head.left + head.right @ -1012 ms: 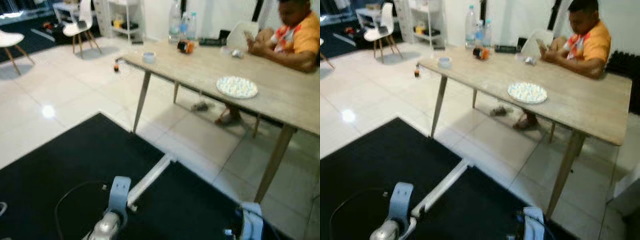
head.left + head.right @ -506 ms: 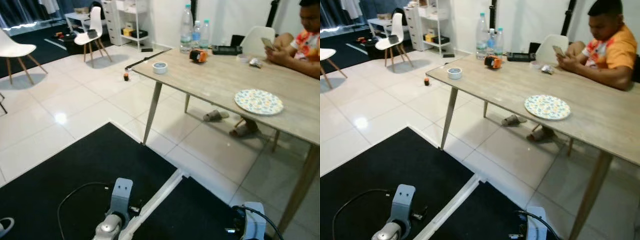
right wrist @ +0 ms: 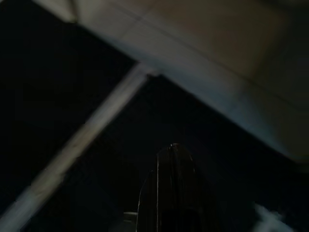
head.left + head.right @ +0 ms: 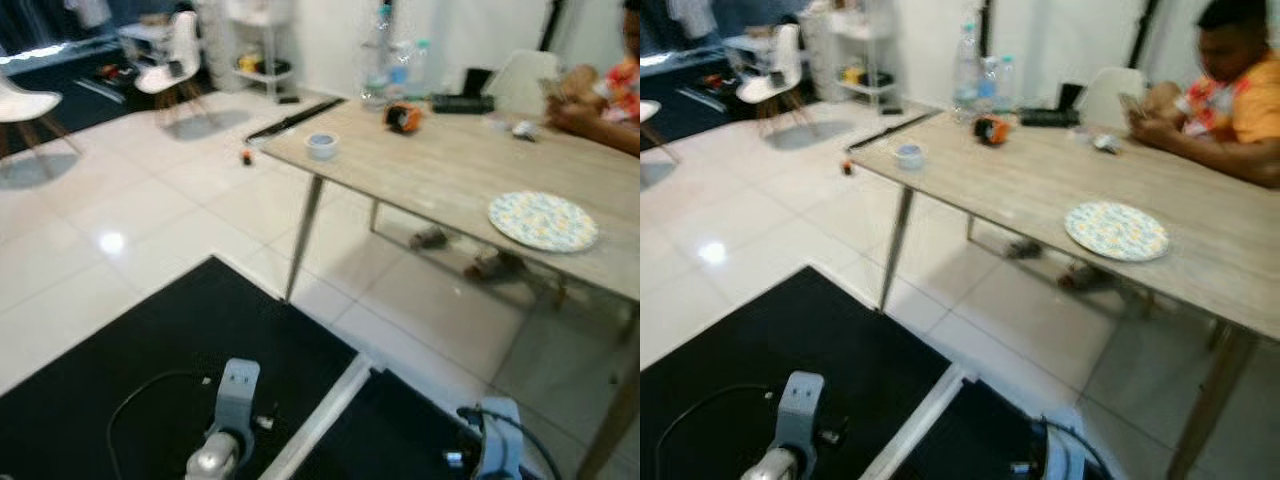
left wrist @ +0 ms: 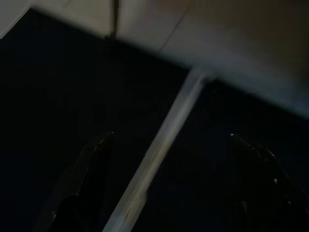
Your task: Restocking fridge
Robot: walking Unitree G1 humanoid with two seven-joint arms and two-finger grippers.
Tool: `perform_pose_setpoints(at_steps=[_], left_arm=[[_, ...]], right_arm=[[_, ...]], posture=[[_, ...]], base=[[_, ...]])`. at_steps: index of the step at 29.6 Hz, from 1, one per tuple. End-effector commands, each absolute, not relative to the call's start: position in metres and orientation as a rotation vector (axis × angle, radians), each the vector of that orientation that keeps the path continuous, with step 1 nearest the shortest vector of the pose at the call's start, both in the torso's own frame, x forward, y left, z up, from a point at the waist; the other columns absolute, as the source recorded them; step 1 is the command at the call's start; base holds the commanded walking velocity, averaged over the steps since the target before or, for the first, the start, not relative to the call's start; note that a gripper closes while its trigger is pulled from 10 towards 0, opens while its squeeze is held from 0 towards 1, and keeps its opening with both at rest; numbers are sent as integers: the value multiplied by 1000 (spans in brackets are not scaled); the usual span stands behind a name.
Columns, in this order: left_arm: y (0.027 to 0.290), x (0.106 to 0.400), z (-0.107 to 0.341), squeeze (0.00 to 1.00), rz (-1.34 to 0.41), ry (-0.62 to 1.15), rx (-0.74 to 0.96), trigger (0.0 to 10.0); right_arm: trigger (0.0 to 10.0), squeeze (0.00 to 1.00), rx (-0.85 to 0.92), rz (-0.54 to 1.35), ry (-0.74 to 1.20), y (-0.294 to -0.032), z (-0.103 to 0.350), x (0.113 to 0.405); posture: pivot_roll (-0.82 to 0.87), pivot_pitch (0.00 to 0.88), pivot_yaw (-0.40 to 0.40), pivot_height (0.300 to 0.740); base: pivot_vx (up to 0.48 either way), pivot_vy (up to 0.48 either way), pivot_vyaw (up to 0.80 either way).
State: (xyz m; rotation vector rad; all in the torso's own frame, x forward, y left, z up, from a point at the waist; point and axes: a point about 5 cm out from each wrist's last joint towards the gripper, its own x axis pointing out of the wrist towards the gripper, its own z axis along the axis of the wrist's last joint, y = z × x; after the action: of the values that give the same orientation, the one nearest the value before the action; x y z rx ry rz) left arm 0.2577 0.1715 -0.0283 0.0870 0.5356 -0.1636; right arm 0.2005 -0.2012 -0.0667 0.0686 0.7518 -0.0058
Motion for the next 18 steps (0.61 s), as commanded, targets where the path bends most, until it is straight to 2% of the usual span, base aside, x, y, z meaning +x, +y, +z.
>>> perform_pose_setpoints(at_steps=[1,18], left_arm=[[174,249,-35,0,-153,574,82,10000],[175,249,-35,0,-156,575,85,10000]], right_arm=[[10000,0,83,-13,764,-199,-69,197],[10000,0,91,-17,761,-198,-69,197]], posture=[[-64,28,22,734],[-63,28,25,734]], base=[[285,0,-800],[279,0,-800]])
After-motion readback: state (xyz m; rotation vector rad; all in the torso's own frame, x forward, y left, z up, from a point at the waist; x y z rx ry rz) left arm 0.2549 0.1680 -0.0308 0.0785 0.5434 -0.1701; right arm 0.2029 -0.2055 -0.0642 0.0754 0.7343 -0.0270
